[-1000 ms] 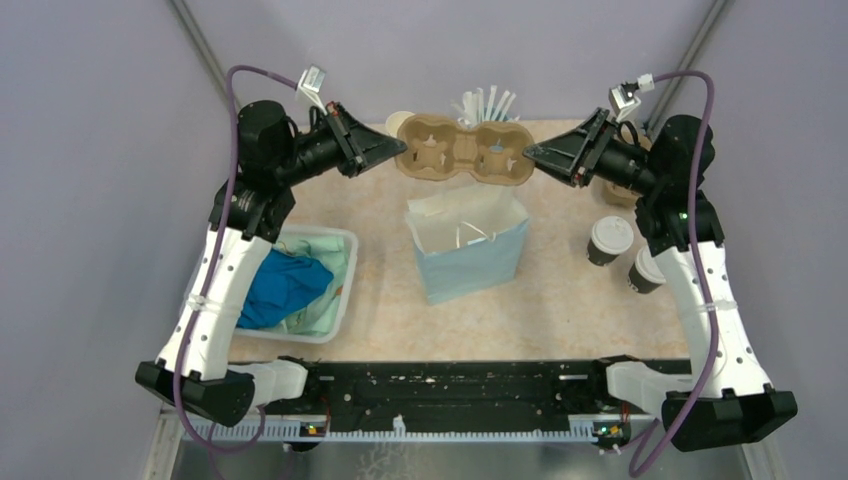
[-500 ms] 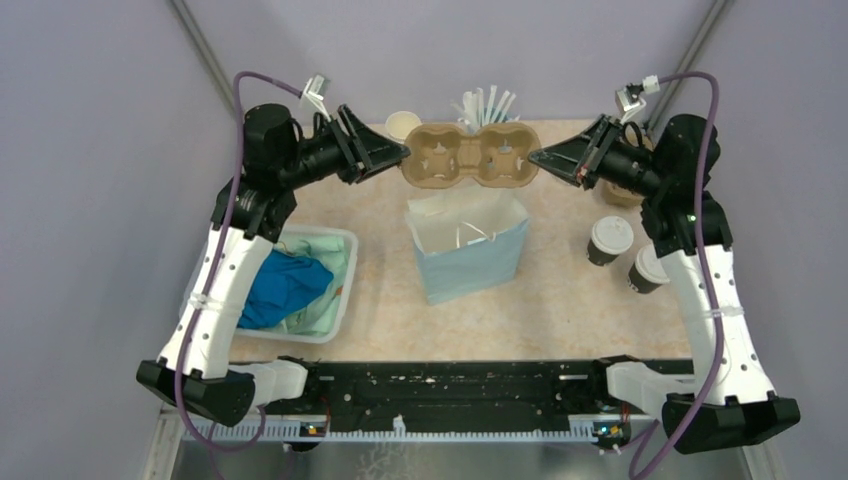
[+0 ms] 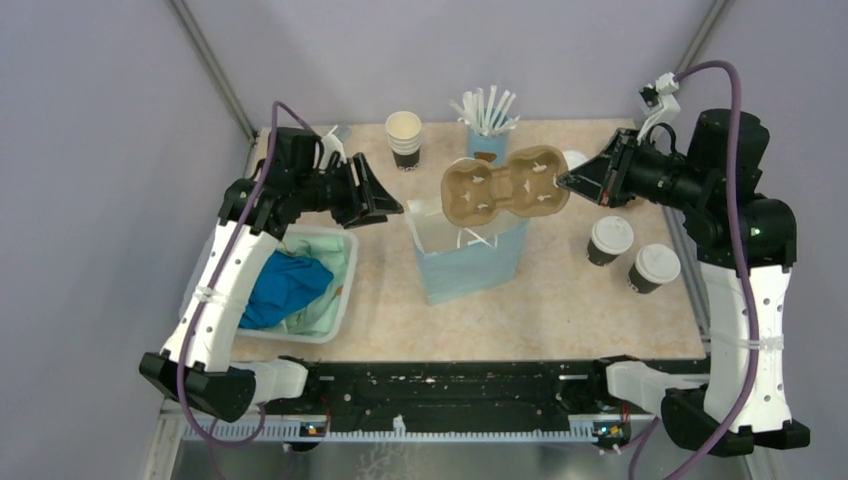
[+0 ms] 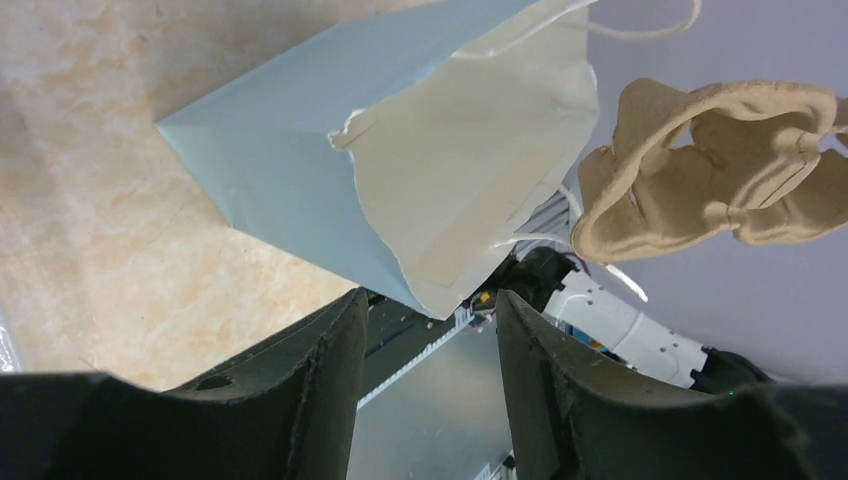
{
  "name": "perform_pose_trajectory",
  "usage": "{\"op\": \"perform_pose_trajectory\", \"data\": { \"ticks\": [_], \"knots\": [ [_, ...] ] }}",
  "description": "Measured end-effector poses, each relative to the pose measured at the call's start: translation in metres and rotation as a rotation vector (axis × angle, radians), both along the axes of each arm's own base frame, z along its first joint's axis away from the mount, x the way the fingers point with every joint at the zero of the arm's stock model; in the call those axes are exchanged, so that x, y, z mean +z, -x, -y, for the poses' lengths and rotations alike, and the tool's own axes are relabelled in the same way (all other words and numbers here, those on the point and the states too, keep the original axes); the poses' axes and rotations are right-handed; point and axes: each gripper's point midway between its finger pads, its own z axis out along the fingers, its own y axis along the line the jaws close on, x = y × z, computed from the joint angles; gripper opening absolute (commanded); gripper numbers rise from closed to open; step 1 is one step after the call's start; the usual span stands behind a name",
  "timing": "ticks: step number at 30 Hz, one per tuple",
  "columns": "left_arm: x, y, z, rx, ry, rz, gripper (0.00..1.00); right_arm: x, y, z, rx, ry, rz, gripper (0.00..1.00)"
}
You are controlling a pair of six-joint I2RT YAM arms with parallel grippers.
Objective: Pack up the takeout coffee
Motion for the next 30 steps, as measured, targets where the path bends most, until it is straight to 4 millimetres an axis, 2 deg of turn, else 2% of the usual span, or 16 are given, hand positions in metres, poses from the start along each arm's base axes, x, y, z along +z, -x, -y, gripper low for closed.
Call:
{"op": "perform_pose_trajectory", "data": {
  "ticks": [5, 10, 13, 17, 20, 23, 30],
  "knots": [
    [-0.026, 0.013, 0.013, -0.053, -0.044, -0.064, 0.55, -0.018, -0.001, 0.005, 0.01, 0.072, -0.039, 0.0],
    [-0.048, 0.019, 0.035, -0.116, -0.094, -0.107, 0.41, -0.028, -0.012, 0.006, 0.012, 0.108, -0.077, 0.0],
    [-0.057, 0.016, 0.036, -0.114, -0.117, -0.113, 0.31, -0.033, -0.018, 0.001, 0.023, 0.133, -0.097, 0.0],
    [-0.064, 0.012, 0.036, -0.107, -0.127, -0.107, 0.2, -0.045, -0.014, -0.016, 0.069, 0.171, -0.131, 0.0],
    [-0.067, 0.01, 0.036, -0.102, -0.129, -0.104, 0.14, -0.053, -0.012, -0.022, 0.068, 0.172, -0.168, 0.0],
    [-0.066, 0.008, 0.037, -0.099, -0.128, -0.095, 0.09, -0.06, -0.017, -0.025, 0.031, 0.172, -0.214, 0.0],
    [-0.07, 0.006, 0.039, -0.103, -0.13, -0.099, 0.01, -0.086, -0.032, -0.044, -0.036, 0.204, -0.34, 0.0]
  ]
}}
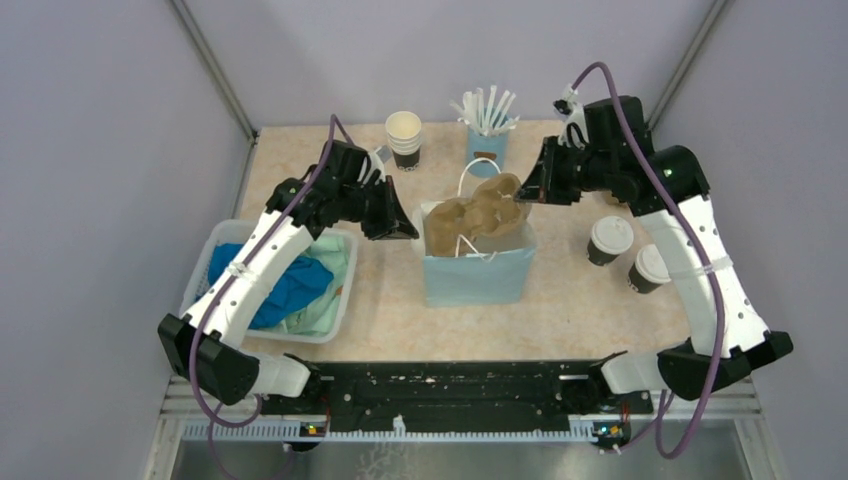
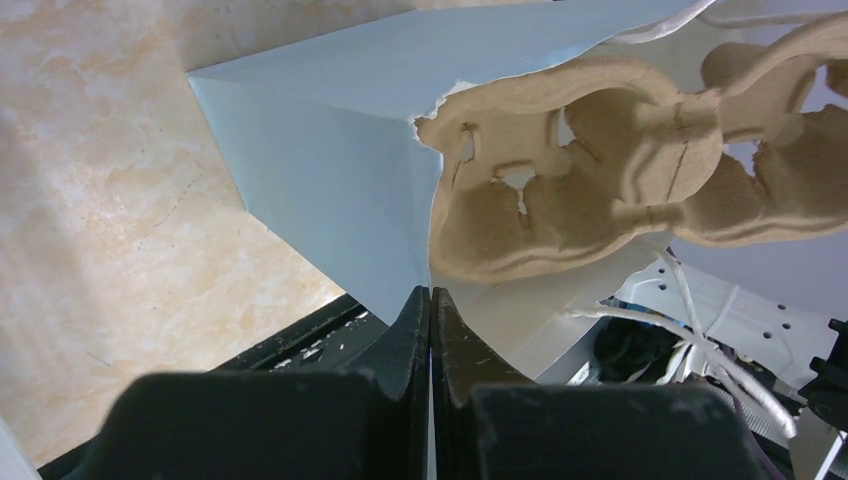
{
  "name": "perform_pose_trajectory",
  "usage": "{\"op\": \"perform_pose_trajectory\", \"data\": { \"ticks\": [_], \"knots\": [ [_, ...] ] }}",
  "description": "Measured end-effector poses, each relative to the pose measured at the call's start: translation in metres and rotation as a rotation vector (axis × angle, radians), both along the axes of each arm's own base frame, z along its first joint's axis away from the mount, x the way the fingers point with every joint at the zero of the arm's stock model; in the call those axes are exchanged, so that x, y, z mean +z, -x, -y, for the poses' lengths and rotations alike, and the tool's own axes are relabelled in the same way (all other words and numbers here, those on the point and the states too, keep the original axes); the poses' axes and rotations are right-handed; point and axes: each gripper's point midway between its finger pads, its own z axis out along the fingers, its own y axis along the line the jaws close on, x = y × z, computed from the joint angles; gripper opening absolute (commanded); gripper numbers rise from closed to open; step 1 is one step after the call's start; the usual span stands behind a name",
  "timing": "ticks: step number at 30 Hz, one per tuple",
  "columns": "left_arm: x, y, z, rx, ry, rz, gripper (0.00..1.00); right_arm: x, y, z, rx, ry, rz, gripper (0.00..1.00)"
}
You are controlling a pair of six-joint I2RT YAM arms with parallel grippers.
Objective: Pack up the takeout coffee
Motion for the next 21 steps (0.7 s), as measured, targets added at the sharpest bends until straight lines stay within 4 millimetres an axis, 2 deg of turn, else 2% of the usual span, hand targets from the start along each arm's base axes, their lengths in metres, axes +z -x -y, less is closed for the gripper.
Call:
{"op": "perform_pose_trajectory", "data": {
  "ticks": [7, 14, 18, 19, 21],
  "knots": [
    [0.0, -0.003, 0.001, 0.015, 0.009, -0.002, 0.0, -0.024, 0.006, -0.013, -0.092, -0.017, -0.102, 0.0],
    [0.0, -0.005, 0.002, 0.028, 0.017, 0.002, 0.0, -0.05, 0.001, -0.02, -0.194, -0.051, -0.178, 0.0],
    [-0.004, -0.004, 0.001, 0.035, 0.014, -0.008, 0.0, -0.054, 0.0, -0.02, -0.227, -0.074, -0.187, 0.0],
    [-0.005, -0.004, 0.001, 0.037, 0.012, -0.008, 0.0, -0.054, 0.0, -0.02, -0.229, -0.079, -0.185, 0.03],
    [-0.006, -0.004, 0.0, 0.042, 0.009, -0.006, 0.0, -0.056, 0.0, -0.019, -0.235, -0.086, -0.179, 0.26]
  ]
}}
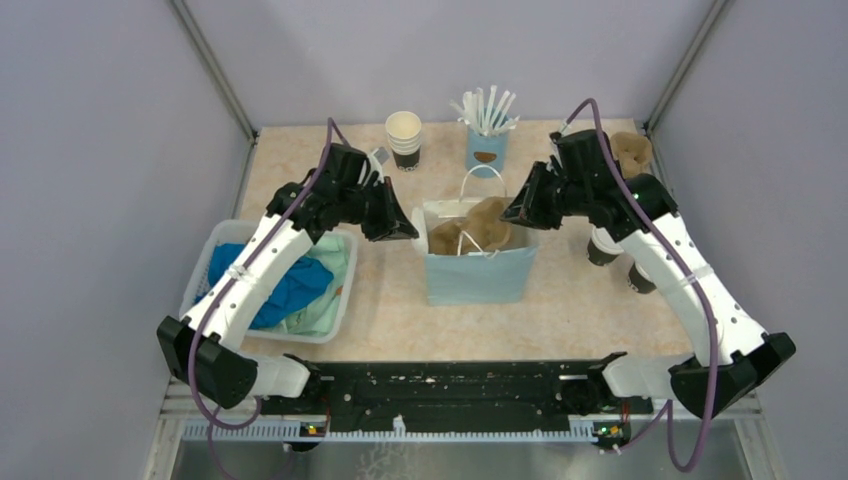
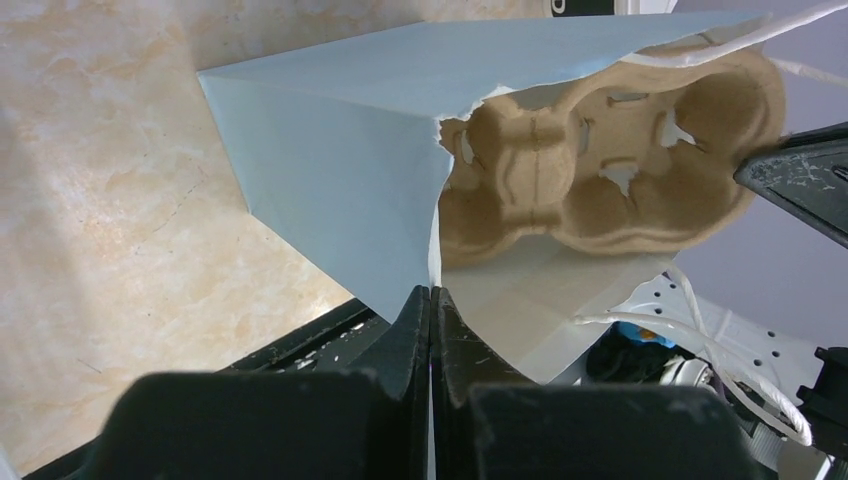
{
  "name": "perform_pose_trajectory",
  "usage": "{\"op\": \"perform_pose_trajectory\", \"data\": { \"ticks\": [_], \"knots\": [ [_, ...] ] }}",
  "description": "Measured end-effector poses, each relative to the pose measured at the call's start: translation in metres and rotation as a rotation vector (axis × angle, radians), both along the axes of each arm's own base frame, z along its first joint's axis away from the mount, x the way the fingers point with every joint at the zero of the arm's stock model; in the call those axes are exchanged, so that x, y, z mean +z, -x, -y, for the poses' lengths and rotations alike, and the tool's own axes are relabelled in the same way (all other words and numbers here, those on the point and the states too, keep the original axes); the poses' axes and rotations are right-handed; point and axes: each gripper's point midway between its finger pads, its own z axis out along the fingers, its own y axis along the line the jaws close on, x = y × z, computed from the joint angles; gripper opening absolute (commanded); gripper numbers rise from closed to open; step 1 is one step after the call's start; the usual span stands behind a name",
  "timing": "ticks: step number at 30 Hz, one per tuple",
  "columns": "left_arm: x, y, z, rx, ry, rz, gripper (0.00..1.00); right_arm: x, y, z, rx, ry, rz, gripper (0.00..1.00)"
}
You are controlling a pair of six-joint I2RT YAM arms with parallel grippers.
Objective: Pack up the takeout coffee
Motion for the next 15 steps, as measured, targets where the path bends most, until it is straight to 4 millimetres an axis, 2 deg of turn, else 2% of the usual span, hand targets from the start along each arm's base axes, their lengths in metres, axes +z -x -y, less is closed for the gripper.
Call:
{"op": "perform_pose_trajectory", "data": {
  "ticks": [1, 3, 4, 7, 11, 13, 15],
  "knots": [
    [0.0, 0.0, 0.0, 0.002, 0.0, 0.003, 0.0, -0.002, 0.0, 0.001, 0.001, 0.004, 0.001, 0.35],
    [0.001, 0.0, -0.001, 0.004, -0.001, 0.008, 0.0, -0.007, 0.0, 0.008, 0.002, 0.051, 0.003, 0.47],
    [0.001, 0.0, -0.001, 0.006, -0.002, 0.008, 0.04, -0.01, 0.001, 0.014, 0.005, 0.094, -0.004, 0.51],
    [0.001, 0.0, -0.001, 0.007, -0.002, 0.01, 0.12, 0.002, 0.001, 0.028, 0.014, 0.189, 0.023, 0.53],
    [0.001, 0.0, -0.001, 0.007, 0.001, 0.013, 0.21, 0.047, 0.004, 0.042, 0.019, 0.217, 0.143, 0.57],
    [0.001, -0.001, -0.001, 0.006, -0.001, 0.015, 0.21, 0.056, 0.008, 0.053, 0.012, 0.245, 0.191, 0.58],
    [0.001, -0.001, -0.001, 0.005, -0.001, 0.016, 0.17, 0.054, 0.013, 0.063, 0.01, 0.286, 0.204, 0.61]
  ]
}}
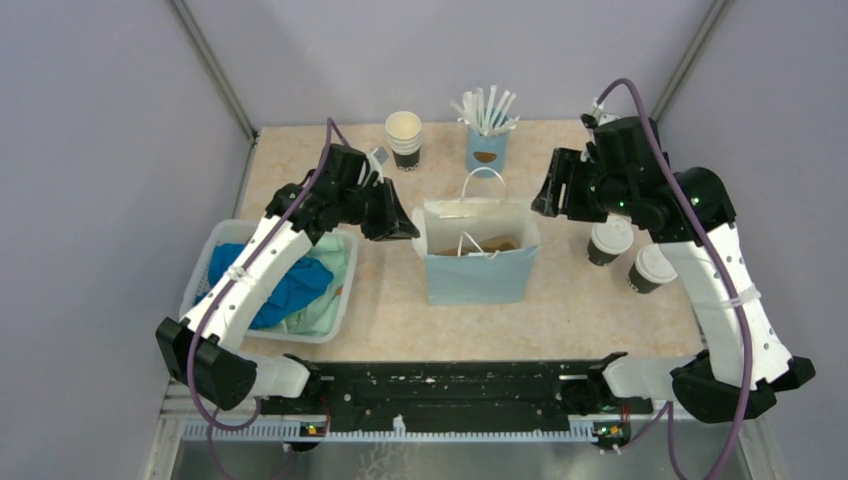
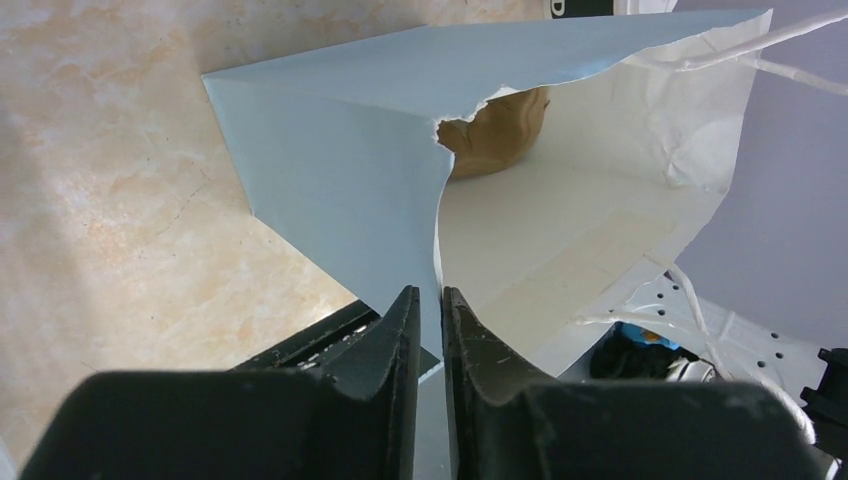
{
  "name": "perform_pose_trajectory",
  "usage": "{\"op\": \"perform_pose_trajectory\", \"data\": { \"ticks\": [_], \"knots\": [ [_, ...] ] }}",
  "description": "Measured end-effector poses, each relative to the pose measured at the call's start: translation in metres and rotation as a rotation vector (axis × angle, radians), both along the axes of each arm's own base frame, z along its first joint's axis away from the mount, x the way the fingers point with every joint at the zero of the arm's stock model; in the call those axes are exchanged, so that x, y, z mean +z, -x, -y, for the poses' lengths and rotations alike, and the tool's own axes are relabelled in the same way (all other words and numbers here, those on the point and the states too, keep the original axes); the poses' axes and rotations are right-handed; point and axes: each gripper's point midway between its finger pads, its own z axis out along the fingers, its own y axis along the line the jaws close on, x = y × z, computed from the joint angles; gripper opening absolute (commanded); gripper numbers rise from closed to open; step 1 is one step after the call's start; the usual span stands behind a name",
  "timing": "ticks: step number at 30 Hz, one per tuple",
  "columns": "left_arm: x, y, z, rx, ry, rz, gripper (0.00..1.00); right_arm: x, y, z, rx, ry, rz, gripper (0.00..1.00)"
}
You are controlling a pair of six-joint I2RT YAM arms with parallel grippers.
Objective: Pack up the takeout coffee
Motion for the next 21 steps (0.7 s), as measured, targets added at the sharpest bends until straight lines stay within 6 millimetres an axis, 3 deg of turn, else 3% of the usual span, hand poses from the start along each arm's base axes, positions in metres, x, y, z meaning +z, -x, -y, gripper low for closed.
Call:
{"op": "perform_pose_trajectory", "data": {
  "ticks": [3, 7, 9, 13, 15, 16, 18, 21],
  "knots": [
    [-0.001, -0.001, 0.001, -0.007, -0.004, 0.001, 0.12, -0.013, 0.004, 0.009, 0.007, 0.059, -0.017, 0.65],
    [-0.003, -0.005, 0.002, -0.015, -0.013, 0.003, 0.07, -0.046, 0.004, 0.012, 0.03, 0.134, -0.084, 0.62],
    [0.0, -0.007, 0.003, -0.016, -0.013, 0.006, 0.01, -0.065, 0.003, 0.009, 0.041, 0.168, -0.134, 0.54],
    [0.003, -0.011, 0.005, -0.016, -0.017, 0.007, 0.0, -0.085, -0.009, -0.004, 0.041, 0.259, -0.161, 0.36],
    [0.002, -0.012, 0.005, -0.012, -0.023, 0.001, 0.0, -0.094, -0.01, -0.011, 0.049, 0.314, -0.166, 0.09],
    [0.002, -0.012, 0.004, -0.008, -0.025, -0.001, 0.0, -0.099, -0.011, -0.016, 0.053, 0.345, -0.168, 0.01],
    [0.006, -0.012, 0.002, 0.001, -0.031, -0.002, 0.0, -0.102, -0.01, -0.023, 0.061, 0.39, -0.164, 0.0],
    [0.022, -0.014, 0.0, 0.019, -0.034, 0.02, 0.0, -0.086, -0.012, -0.029, 0.055, 0.417, -0.137, 0.0]
  ]
}}
